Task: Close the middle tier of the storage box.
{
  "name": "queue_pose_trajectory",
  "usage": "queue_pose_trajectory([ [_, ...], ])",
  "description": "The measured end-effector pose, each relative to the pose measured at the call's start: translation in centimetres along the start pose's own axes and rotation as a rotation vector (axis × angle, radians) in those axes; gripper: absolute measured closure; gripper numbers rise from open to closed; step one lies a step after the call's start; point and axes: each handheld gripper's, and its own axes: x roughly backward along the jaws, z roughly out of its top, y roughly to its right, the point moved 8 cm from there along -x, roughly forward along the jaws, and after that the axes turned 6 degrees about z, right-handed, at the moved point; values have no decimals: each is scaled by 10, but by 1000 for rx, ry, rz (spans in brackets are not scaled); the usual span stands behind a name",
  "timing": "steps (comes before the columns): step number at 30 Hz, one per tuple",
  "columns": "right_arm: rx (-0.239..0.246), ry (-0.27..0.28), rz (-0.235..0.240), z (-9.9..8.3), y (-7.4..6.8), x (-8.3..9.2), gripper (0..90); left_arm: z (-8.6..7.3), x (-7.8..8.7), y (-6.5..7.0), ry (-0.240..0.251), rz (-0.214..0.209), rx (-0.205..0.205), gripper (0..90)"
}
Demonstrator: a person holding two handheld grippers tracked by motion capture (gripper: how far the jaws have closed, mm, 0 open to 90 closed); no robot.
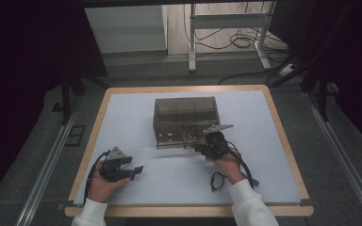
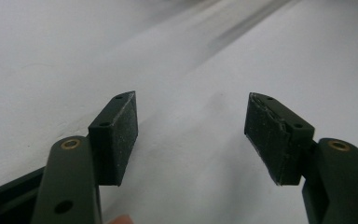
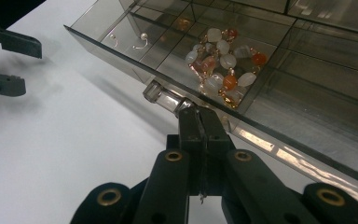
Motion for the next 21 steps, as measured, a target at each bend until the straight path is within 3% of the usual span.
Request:
queue_pose_trajectory([
  [21, -12, 19, -23, 11, 7, -4, 897, 0, 0, -1, 1, -1, 0, 347],
])
